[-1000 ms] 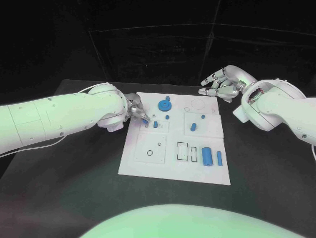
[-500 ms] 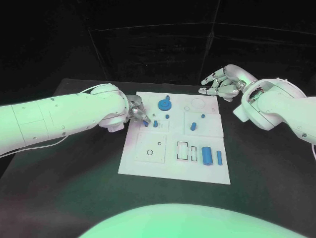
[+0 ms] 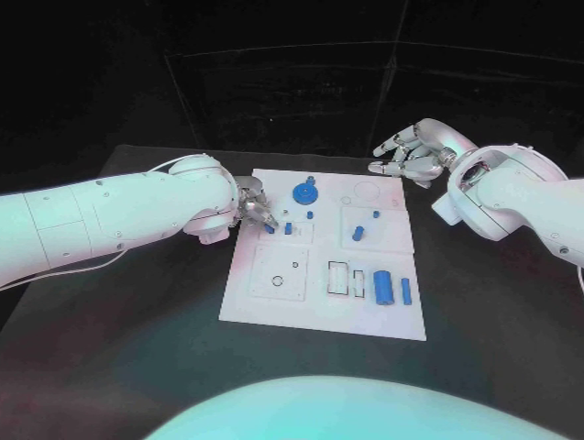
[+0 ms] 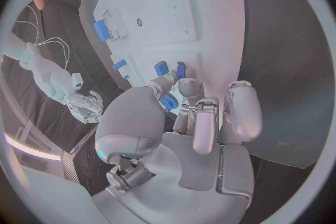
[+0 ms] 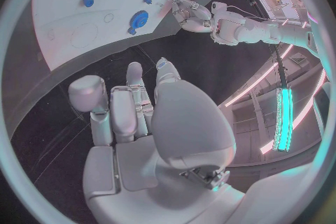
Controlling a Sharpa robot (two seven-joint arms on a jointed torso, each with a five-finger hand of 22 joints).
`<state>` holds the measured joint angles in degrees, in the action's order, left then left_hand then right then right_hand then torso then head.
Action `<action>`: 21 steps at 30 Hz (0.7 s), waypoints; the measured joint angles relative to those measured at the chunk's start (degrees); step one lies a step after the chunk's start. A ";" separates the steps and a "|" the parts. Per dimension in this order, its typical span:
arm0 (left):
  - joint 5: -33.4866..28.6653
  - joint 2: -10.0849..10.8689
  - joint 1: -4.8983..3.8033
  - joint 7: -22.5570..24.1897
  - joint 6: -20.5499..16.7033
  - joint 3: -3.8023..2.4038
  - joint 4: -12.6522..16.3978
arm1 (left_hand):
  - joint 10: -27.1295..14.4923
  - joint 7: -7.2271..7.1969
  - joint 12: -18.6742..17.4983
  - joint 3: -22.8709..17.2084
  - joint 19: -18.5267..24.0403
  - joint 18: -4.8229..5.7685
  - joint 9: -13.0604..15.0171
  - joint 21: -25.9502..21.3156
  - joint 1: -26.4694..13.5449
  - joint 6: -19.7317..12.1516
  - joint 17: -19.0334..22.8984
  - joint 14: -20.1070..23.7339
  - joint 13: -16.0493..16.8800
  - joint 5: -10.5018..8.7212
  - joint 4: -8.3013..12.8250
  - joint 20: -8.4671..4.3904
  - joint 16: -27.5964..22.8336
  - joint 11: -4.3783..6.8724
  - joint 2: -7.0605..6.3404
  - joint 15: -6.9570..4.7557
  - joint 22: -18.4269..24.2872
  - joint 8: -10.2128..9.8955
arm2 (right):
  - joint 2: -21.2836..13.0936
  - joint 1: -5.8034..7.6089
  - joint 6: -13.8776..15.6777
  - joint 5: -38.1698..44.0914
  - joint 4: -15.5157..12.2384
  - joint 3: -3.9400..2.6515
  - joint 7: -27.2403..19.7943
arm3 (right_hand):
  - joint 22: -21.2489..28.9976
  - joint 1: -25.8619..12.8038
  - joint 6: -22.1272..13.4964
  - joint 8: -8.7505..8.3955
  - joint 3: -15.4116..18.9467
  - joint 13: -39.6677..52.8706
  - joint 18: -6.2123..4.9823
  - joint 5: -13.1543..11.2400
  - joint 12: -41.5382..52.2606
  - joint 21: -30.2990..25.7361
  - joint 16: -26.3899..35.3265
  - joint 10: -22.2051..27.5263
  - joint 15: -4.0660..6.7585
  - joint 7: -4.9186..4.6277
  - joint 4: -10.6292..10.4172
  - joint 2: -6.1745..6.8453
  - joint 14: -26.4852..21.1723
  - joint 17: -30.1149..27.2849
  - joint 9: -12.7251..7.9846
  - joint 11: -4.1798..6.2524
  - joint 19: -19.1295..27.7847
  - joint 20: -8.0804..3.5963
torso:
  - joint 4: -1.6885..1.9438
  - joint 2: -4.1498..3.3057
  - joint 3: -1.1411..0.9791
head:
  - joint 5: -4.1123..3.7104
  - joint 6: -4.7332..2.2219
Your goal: Assemble the parts on the task board
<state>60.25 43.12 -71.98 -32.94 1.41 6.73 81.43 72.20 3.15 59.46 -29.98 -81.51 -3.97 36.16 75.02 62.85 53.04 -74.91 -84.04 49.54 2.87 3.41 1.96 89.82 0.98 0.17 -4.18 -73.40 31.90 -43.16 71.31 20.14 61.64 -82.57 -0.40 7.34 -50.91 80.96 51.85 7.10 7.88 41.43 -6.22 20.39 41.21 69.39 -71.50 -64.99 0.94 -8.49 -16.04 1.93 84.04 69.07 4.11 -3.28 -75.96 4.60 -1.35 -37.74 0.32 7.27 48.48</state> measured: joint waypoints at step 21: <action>0.16 -0.16 -0.03 -0.34 0.76 0.01 -0.23 | 0.23 -0.62 0.42 0.32 -0.19 0.00 0.28 0.00 -1.14 0.21 0.00 0.07 0.09 -0.01 0.97 -0.19 0.00 0.22 -2.00 -0.34 -0.17 0.97 | -0.02 0.00 0.00 0.00 0.03 0.00 -0.01 | 0.00 0.00 0.00 0.00 0.07 -0.01 0.00 0.14 0.00 0.00 0.09 0.00 0.00 0.00 -0.07 0.00 0.00 -0.01 0.00 0.00 0.00 0.00 | -0.04 0.00 -0.01 | -0.01 0.14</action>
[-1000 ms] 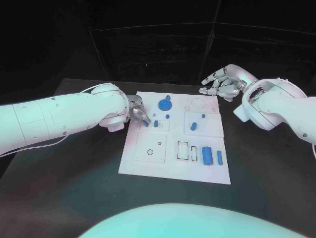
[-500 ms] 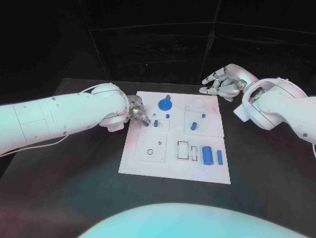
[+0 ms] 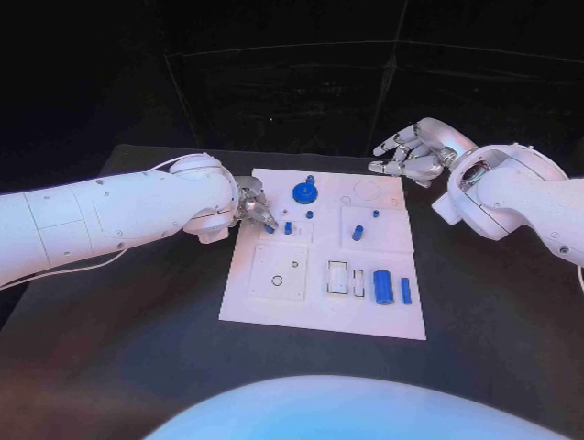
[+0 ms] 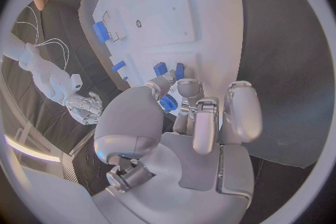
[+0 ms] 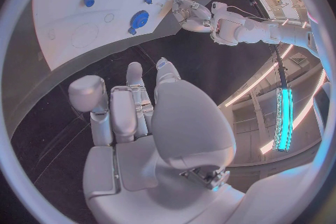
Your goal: Assemble the parts on the task board
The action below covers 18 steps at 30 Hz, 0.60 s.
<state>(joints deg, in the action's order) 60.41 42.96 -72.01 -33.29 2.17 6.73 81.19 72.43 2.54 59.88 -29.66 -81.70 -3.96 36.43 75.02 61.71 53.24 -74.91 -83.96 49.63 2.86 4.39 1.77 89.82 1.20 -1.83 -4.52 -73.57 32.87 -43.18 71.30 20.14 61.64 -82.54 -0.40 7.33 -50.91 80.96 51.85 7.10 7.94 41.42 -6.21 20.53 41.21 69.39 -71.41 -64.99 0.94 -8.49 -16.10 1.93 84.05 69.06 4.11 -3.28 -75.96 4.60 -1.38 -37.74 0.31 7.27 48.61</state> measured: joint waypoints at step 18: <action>0.05 -1.16 0.14 -0.43 0.54 0.14 -1.24 | 0.26 -0.41 0.90 6.45 -0.17 0.00 -0.14 0.22 -2.70 0.83 0.00 -0.01 0.82 0.02 -3.59 -0.17 0.00 0.36 -0.20 0.00 -0.31 0.85 | -0.02 0.00 0.00 0.00 0.01 0.00 -0.01 | 0.00 0.00 0.00 0.00 0.08 -0.04 0.00 0.12 0.00 0.00 0.18 0.00 0.00 0.00 -0.08 0.00 0.00 0.00 0.00 0.00 0.00 0.00 | -0.05 -0.01 -0.01 | 0.03 0.09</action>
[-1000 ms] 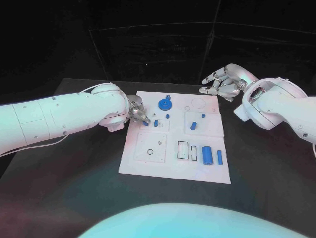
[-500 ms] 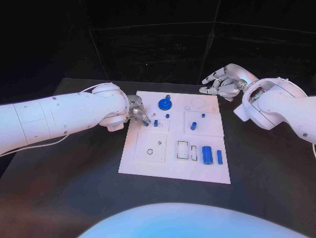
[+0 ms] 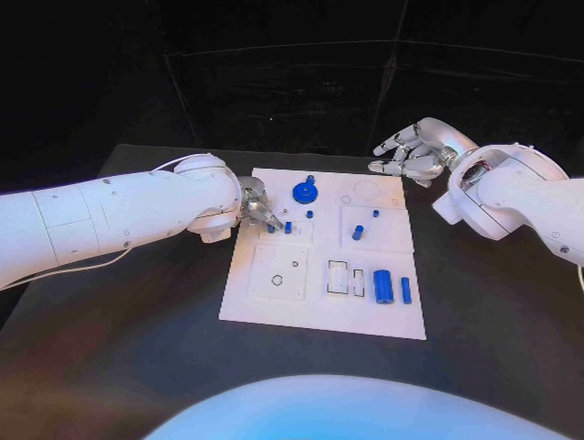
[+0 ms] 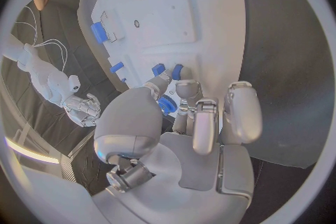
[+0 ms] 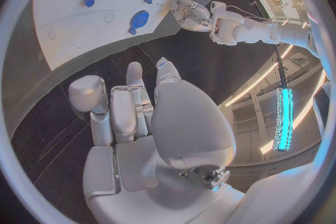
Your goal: Assemble the parts on the task board
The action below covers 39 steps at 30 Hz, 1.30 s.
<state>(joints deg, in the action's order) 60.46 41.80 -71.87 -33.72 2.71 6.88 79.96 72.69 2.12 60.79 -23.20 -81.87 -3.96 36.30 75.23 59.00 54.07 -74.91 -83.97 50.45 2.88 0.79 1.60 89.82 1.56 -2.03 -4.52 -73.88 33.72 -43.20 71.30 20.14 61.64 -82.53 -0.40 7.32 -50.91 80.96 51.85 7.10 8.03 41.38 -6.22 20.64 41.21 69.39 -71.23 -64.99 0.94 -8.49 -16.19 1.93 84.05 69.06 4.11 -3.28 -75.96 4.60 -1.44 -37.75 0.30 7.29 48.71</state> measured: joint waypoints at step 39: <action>-0.58 2.19 0.14 1.81 -8.23 -0.07 0.82 | -1.72 0.08 -1.01 16.36 -0.37 0.00 0.17 -0.17 -2.93 -0.94 0.00 0.02 -2.49 0.00 -7.67 -0.37 0.00 0.18 0.55 -0.38 -0.11 2.06 | -0.02 0.00 -0.04 0.00 0.08 0.00 -0.02 | 0.04 -0.30 0.00 0.00 0.17 -0.10 0.00 0.87 0.22 0.00 0.00 0.00 0.00 0.00 -0.17 -0.30 0.00 -0.01 0.00 0.00 0.00 0.00 | 0.08 0.01 0.03 | -0.44 -0.21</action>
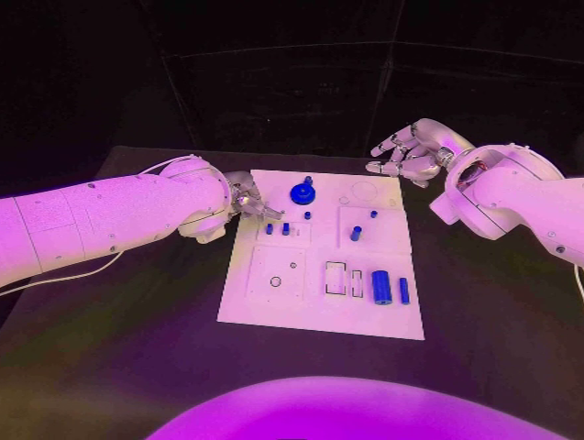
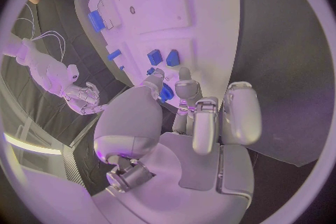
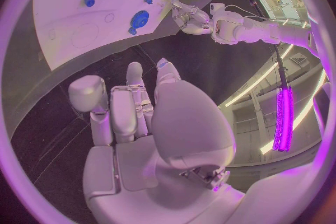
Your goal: Assemble the parts on the task board
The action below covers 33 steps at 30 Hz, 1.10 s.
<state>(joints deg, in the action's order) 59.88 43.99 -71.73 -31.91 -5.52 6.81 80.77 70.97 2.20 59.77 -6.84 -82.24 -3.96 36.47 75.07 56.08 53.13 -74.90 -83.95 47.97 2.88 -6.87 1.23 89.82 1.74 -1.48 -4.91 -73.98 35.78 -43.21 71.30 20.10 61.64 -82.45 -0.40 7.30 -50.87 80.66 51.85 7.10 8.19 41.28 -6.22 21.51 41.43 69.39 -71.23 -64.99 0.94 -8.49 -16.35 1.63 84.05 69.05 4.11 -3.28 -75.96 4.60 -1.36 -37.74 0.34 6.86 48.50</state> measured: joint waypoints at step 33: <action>13.13 -9.88 0.10 29.05 -10.60 1.08 -7.89 | -16.85 6.74 -37.21 -10.23 6.90 -4.86 -24.14 -18.81 19.91 -1.99 4.50 0.46 -37.43 0.18 10.80 5.48 -11.77 -7.31 -3.95 5.80 17.89 -20.25 | 1.02 -0.01 -0.15 0.00 0.46 0.00 -0.02 | -0.01 0.53 0.00 0.21 0.34 -0.27 0.00 2.13 0.00 0.00 0.00 0.00 0.00 0.00 -0.02 -0.53 0.00 0.05 0.00 0.00 0.00 0.00 | -0.29 -0.16 0.04 | -1.59 -1.27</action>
<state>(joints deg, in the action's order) 73.01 34.12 -71.63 -2.86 -16.13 7.89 72.88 54.11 8.94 22.56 -17.08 -75.35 -8.82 12.33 56.26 75.99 51.15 -70.40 -83.49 10.53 3.06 3.93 6.72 78.06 -5.57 -5.43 0.89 -56.10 15.53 -42.19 71.29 19.95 61.64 -81.99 -0.40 7.28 -50.87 81.19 51.85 7.31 8.53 41.01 -6.22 23.64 41.43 69.39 -71.23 -64.99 0.94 -8.49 -16.37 1.11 84.04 69.10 4.11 -3.28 -75.96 4.60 -1.65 -37.91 0.37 5.26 47.23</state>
